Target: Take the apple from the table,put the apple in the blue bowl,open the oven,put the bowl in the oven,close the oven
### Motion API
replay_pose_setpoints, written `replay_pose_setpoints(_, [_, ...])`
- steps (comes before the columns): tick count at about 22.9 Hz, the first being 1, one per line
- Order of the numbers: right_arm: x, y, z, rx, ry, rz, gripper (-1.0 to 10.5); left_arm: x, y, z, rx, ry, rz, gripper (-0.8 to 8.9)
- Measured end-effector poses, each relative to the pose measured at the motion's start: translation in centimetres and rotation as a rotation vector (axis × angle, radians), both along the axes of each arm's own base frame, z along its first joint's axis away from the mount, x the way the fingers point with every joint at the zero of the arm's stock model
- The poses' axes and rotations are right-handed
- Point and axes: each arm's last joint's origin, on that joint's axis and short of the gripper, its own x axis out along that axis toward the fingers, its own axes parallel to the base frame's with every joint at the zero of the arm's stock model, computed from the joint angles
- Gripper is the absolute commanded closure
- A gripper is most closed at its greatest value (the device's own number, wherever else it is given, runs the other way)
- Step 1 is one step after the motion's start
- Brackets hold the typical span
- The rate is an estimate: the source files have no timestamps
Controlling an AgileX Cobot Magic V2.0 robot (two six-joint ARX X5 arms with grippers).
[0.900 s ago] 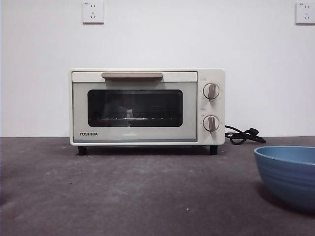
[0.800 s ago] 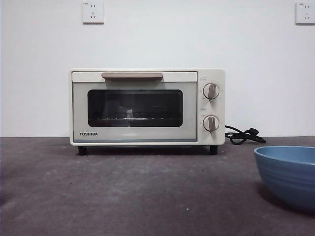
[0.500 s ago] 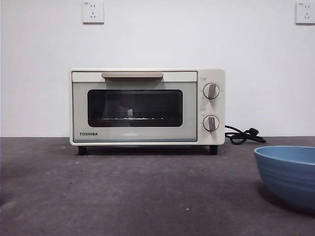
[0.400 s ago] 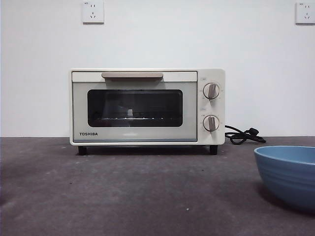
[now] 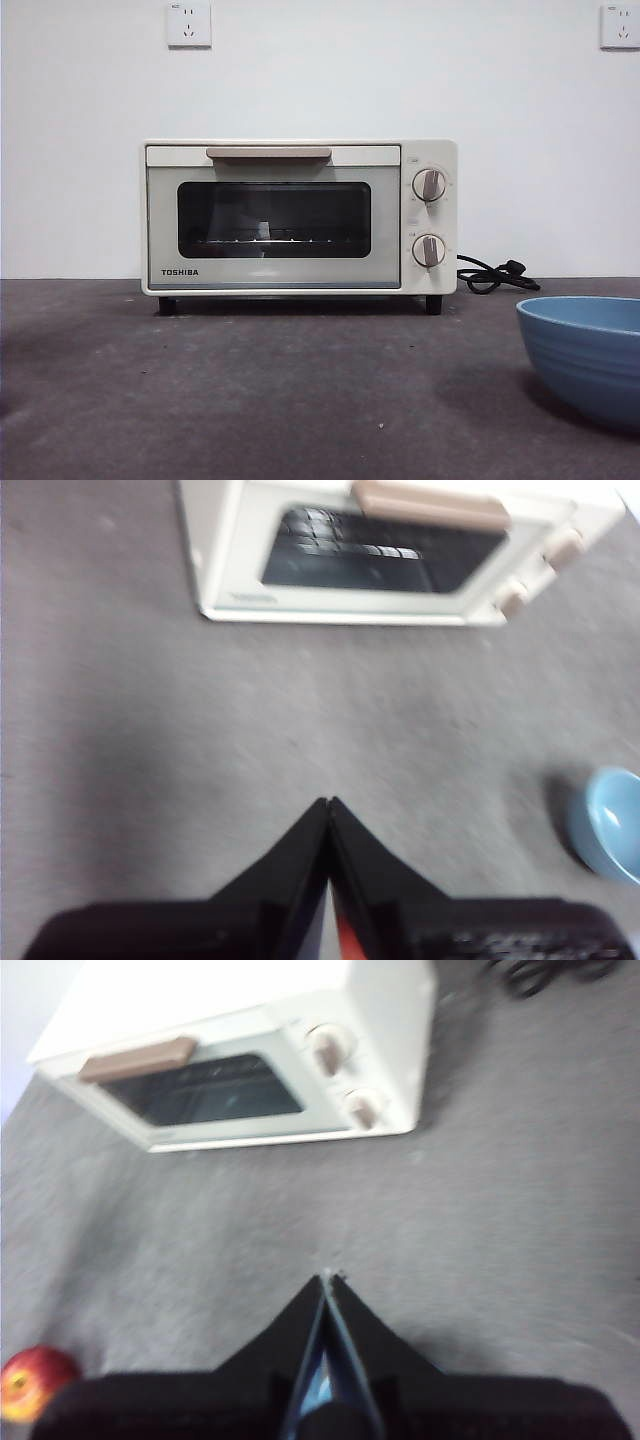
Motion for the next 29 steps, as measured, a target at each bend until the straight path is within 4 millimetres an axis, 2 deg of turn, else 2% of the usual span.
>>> replay_pose_setpoints(6, [2.8,3.1,0.2,-0.006,0.066,0.168,9.5,-0.2,-0.1,-0.5,-0.018,0.06,-0.054,8.19])
replay_pose_setpoints(12, [5.2,8.3,0.6,-0.051,0.105,0.365,9.5,-1.1,-0.1,-1.2,0.003,0.161,-0.076,8.18])
replay_pose_setpoints(14, [5.8,10.7,0.5,-0.084,0.117,0.431,9.5,-1.5,-0.1,-1.4,0.014,0.194,-0.089,8.18])
replay_pose_setpoints(17, [6.4,16.4,0.0,-0.181,0.138,0.571,9.5,-2.1,-0.2,-1.7,0.026,0.229,-0.105,8.18])
replay_pose_setpoints(22, [5.7,25.6,-2.3,-0.33,0.171,0.774,9.3,-3.5,-0.1,-1.8,0.055,0.265,-0.123,8.18])
replay_pose_setpoints(27, [4.8,32.7,-4.5,-0.389,0.116,0.899,6.4,-4.4,0.2,-1.8,0.174,0.252,-0.059,8.18])
replay_pose_setpoints(29, [4.4,34.5,-5.6,-0.416,0.09,0.91,4.2,-4.8,0.3,-1.7,0.187,0.235,-0.047,8.18])
